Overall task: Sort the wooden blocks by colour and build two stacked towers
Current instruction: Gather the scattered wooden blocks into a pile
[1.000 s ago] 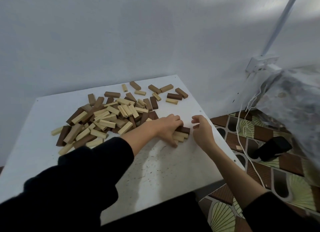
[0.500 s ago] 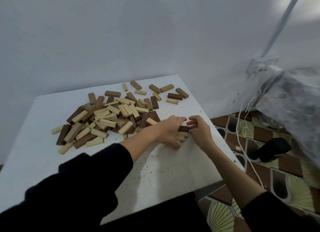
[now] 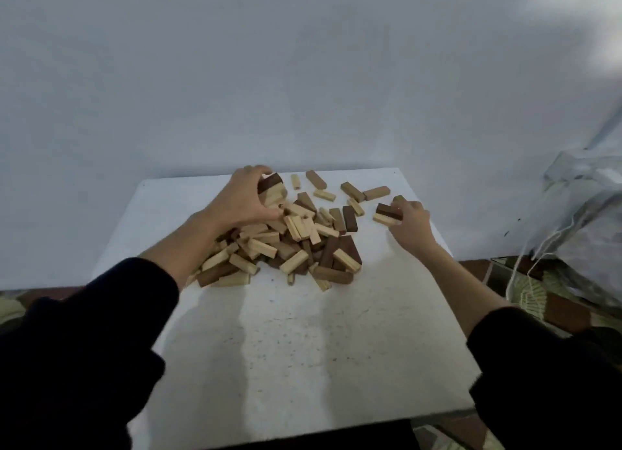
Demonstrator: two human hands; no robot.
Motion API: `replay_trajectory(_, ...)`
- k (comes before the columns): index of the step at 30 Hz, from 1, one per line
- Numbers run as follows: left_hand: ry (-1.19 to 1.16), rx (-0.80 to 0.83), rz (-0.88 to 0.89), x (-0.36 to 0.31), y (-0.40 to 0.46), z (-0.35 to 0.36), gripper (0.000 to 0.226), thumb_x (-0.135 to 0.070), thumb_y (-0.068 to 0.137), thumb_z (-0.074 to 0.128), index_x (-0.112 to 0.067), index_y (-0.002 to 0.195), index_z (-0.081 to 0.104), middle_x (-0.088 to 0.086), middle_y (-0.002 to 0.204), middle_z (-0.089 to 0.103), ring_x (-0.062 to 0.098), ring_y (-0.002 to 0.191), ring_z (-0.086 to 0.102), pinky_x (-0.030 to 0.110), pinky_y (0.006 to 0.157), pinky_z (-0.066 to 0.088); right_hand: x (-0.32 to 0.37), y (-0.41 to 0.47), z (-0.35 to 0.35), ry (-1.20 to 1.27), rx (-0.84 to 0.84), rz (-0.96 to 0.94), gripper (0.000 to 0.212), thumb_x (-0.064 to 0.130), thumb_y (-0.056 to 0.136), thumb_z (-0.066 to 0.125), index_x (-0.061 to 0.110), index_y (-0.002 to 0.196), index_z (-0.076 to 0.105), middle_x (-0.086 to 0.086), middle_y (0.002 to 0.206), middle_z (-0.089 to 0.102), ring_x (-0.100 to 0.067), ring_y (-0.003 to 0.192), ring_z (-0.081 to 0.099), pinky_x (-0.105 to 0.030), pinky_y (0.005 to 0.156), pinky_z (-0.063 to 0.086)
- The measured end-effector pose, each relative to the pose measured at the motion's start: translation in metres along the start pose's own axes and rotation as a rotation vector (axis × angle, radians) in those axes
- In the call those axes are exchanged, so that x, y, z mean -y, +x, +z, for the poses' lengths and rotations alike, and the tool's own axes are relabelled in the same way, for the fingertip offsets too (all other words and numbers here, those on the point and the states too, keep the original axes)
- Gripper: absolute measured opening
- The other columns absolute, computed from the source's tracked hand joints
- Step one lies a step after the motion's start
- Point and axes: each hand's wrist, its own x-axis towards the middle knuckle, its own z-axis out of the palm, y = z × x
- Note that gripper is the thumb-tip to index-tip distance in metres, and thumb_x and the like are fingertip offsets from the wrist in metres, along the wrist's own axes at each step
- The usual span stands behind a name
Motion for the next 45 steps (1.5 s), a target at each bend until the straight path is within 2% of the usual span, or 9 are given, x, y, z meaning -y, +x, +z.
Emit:
replay_trajectory(6, 0.027, -0.048, -0.162, 0.06, 0.001, -0.02, 0.077, -0.039, 0.063, 0.08, -0.013, 0.129, 0.05, 0.008, 0.12, 0.051, 0.023, 0.109, 0.049, 0.033, 0.09, 0.043, 0.0, 0.039, 0.009, -0.205, 0.165, 0.073, 0.062, 0.027, 0.088, 0.059, 0.017, 0.143, 0.032, -0.013, 0.152, 0.021, -0.038, 0.135, 0.022, -0.045, 0.109, 0.025)
replay_trajectory(10, 0.027, -0.051, -0.238, 0.086, 0.002, -0.016, 0.068, -0.032, 0.066, 0.083, -0.013, 0.124, 0.053, 0.009, 0.117, 0.054, 0.023, 0.106, 0.05, 0.034, 0.089, 0.043, -0.006, 0.056, 0.018, -0.279, 0.265, 0.077, 0.063, 0.042, 0.087, 0.057, 0.022, 0.142, 0.033, -0.013, 0.15, 0.022, -0.039, 0.132, 0.025, -0.048, 0.109, 0.024)
replay_trajectory(17, -0.015, -0.053, -0.271, 0.1, 0.002, -0.013, 0.062, -0.027, 0.071, 0.082, -0.012, 0.124, 0.053, 0.006, 0.112, 0.052, 0.018, 0.098, 0.05, 0.028, 0.081, 0.039, 0.003, 0.059, 0.027, -0.291, 0.127, 0.07, 0.046, 0.039, 0.084, 0.062, 0.013, 0.121, 0.051, -0.012, 0.123, 0.042, -0.029, 0.114, 0.039, -0.039, 0.091, 0.039)
replay_trajectory(21, -0.076, -0.09, -0.3, 0.101, -0.005, -0.018, 0.059, -0.025, 0.072, 0.081, -0.014, 0.123, 0.055, 0.006, 0.112, 0.054, 0.018, 0.097, 0.053, 0.027, 0.08, 0.04, 0.009, 0.051, 0.026, -0.045, 0.016, 0.072, 0.035, 0.04, 0.08, 0.063, 0.014, 0.104, 0.061, -0.012, 0.112, 0.05, -0.027, 0.104, 0.045, -0.035, 0.083, 0.042)
replay_trajectory(29, -0.154, -0.088, -0.274, 0.089, -0.025, -0.022, 0.06, -0.024, 0.074, 0.079, -0.014, 0.126, 0.053, 0.002, 0.113, 0.052, 0.016, 0.1, 0.052, 0.025, 0.08, 0.039, 0.111, 0.009, 0.03, 0.283, 0.144, -0.297, 0.042, 0.029, 0.078, 0.073, 0.014, 0.115, 0.061, -0.004, 0.111, 0.047, -0.015, 0.103, 0.045, -0.021, 0.083, 0.034)
replay_trajectory(34, -0.125, -0.001, -0.197, 0.079, -0.032, -0.009, 0.077, -0.048, 0.062, 0.071, -0.018, 0.13, 0.05, -0.001, 0.112, 0.048, 0.013, 0.104, 0.044, 0.026, 0.087, 0.039, 0.16, -0.02, 0.057, 0.152, 0.28, -0.571, 0.049, 0.032, 0.078, 0.071, 0.018, 0.123, 0.058, -0.003, 0.126, 0.043, -0.018, 0.116, 0.038, -0.029, 0.096, 0.036)
replay_trajectory(38, -0.04, 0.072, -0.14, 0.081, -0.041, -0.001, 0.087, -0.066, 0.064, 0.058, -0.019, 0.136, 0.045, -0.001, 0.121, 0.045, 0.011, 0.111, 0.035, 0.032, 0.098, 0.036, 0.168, -0.029, 0.077, -0.167, 0.293, -0.745, 0.057, 0.044, 0.085, 0.061, 0.024, 0.137, 0.046, -0.001, 0.141, 0.039, -0.021, 0.127, 0.035, -0.037, 0.105, 0.031)
replay_trajectory(42, -0.038, 0.05, -0.088, 0.083, -0.05, 0.004, 0.089, -0.066, 0.067, 0.056, -0.015, 0.14, 0.043, 0.001, 0.14, 0.041, 0.017, 0.13, 0.032, 0.037, 0.109, 0.031, 0.16, -0.027, 0.087, -0.254, 0.263, -0.809, 0.065, 0.053, 0.088, 0.053, 0.027, 0.145, 0.033, 0.002, 0.151, 0.031, -0.021, 0.138, 0.027, -0.041, 0.114, 0.018)
replay_trajectory(45, -0.051, 0.03, -0.066, 0.084, -0.054, 0.006, 0.102, -0.075, 0.062, 0.047, -0.014, 0.142, 0.04, 0.001, 0.148, 0.035, 0.018, 0.135, 0.028, 0.03, 0.111, 0.024, 0.158, -0.03, 0.088, -0.205, 0.225, -0.827, 0.075, 0.066, 0.081, 0.036, 0.023, 0.142, 0.04, -0.003, 0.15, 0.034, -0.027, 0.138, 0.029, -0.049, 0.114, 0.019)
